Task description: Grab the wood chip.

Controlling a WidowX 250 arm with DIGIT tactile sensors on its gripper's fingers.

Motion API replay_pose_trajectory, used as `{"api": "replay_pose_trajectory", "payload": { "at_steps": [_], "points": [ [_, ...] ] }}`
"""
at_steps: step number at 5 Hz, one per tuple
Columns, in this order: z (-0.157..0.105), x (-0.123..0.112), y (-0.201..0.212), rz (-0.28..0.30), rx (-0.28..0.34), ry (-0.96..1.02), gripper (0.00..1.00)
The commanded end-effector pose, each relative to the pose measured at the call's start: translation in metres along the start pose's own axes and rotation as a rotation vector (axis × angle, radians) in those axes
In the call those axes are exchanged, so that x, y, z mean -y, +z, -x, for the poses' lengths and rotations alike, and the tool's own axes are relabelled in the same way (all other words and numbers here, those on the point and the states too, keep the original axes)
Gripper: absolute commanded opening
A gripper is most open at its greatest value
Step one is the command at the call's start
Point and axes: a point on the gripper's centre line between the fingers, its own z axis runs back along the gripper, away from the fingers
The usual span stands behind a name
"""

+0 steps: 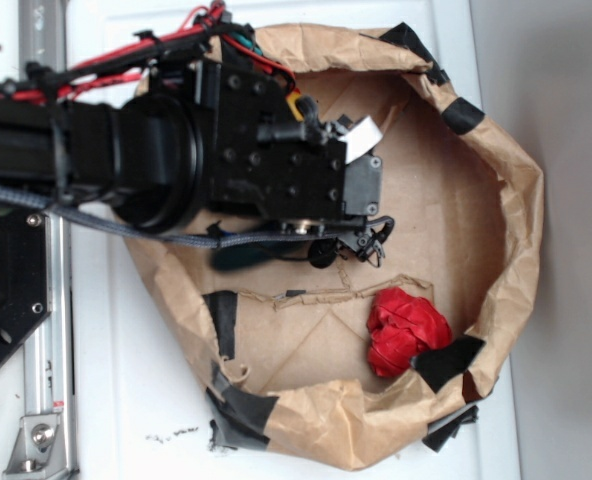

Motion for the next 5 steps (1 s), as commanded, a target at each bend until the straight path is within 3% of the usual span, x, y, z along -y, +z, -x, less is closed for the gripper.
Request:
{"api": "replay_pose_trajectory", "payload": {
  "at_steps": [1, 3, 4, 5],
  "points": [
    [0.004, -0.009, 0.000, -0.022, -0.005, -0.025, 0.00],
    [-0.001, -0.011, 0.002, -0.022, 0.002, -0.018, 0.00],
    [-0.011, -0.011, 0.021, 0.005, 0.014, -0.141, 0.00],
    [-0.021, -0.007, 0.071, 0.091, 0.163, -0.365, 0.00]
  ]
}}
